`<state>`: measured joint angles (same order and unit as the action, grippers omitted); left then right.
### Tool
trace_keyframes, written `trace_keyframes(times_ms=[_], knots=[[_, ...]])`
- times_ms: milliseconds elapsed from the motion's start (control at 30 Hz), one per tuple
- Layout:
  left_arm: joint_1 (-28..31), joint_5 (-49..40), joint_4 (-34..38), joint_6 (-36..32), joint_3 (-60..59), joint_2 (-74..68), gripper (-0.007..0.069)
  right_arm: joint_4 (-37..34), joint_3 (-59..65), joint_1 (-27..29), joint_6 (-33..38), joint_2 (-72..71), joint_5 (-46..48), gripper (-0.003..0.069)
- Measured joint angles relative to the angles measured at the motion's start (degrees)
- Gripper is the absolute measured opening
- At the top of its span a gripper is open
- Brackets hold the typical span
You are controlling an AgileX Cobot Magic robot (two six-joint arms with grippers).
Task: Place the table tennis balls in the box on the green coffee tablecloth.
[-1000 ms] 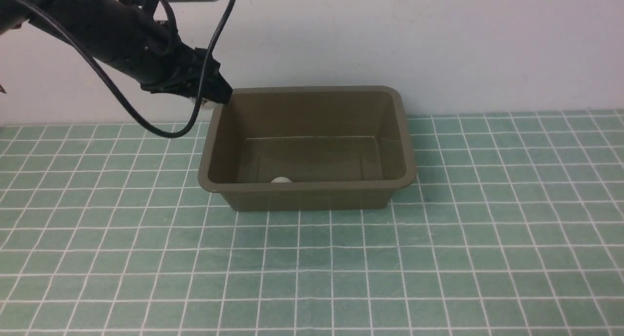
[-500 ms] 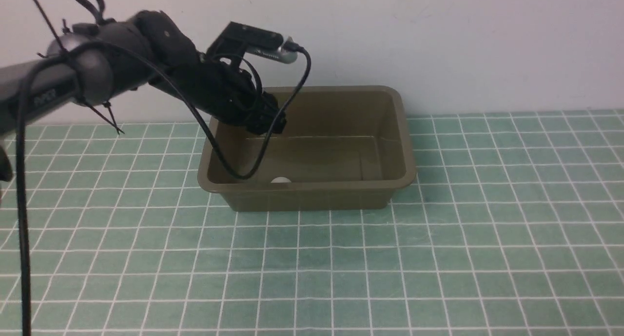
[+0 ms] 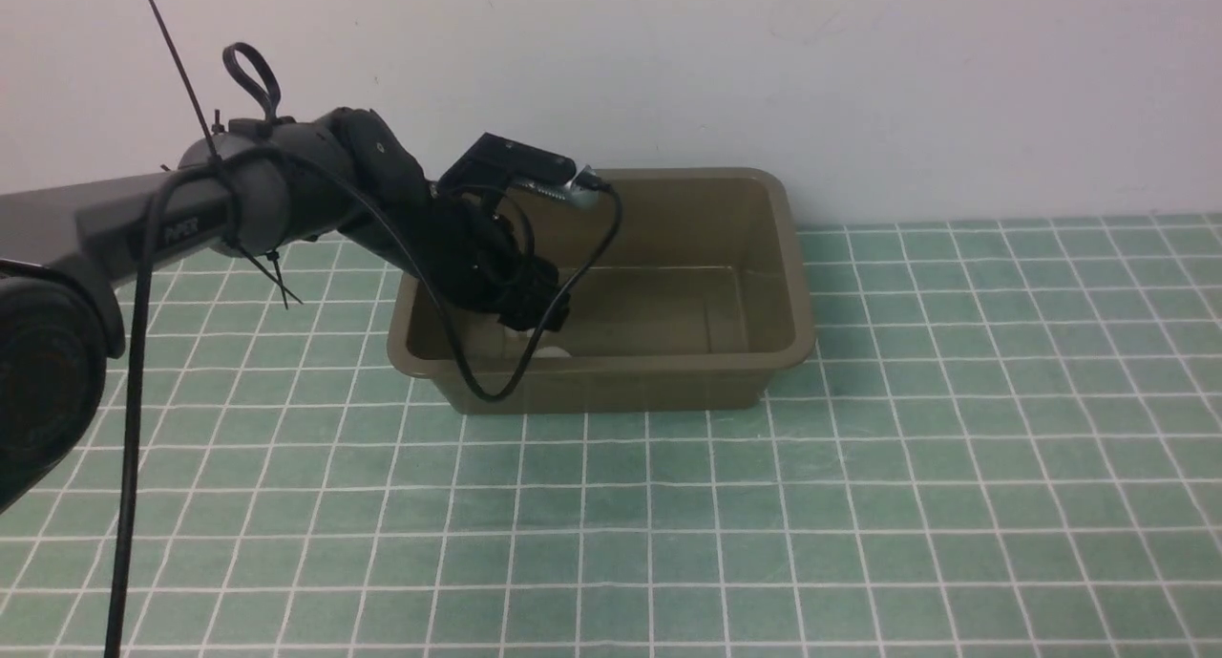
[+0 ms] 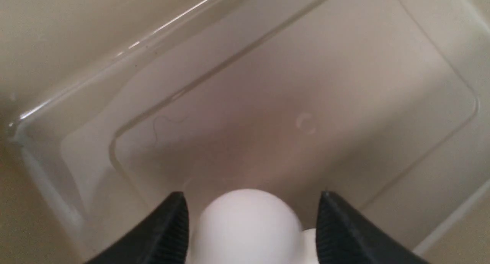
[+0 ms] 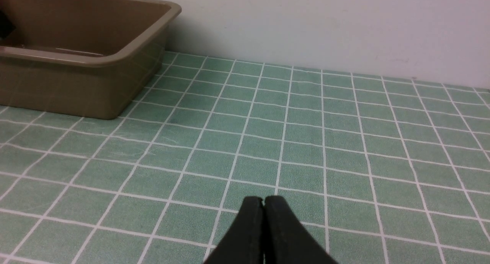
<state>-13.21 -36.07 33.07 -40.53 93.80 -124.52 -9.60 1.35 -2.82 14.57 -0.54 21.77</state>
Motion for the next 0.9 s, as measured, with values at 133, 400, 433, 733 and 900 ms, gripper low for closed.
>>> trace_keyframes(times_ms=[133,400,433,733,900], knots=[[0.0,0.0,0.0,-0.1,0.0,0.0,0.0452,0.0,0.0,0.0,0.0,0.0,0.0,-0.0017],[0.0,-5.8,-0.1,0.1,4.7,0.3,0.0468,0.0,0.0,0.0,0.0,0.0,0.0,-0.0017],[0.0,-9.0,-0.3,0.1,8.4,1.3,0.0454,0.0,0.0,0.0,0.0,0.0,0.0,-0.0017],[0.0,-24.2,-1.1,0.4,23.5,8.9,0.0225,0.0,0.0,0.0,0.0,0.0,0.0,-0.0017],[0.0,-34.6,-9.3,2.8,24.9,12.9,0.0023,0.0,0.0,0.0,0.0,0.0,0.0,-0.0017]])
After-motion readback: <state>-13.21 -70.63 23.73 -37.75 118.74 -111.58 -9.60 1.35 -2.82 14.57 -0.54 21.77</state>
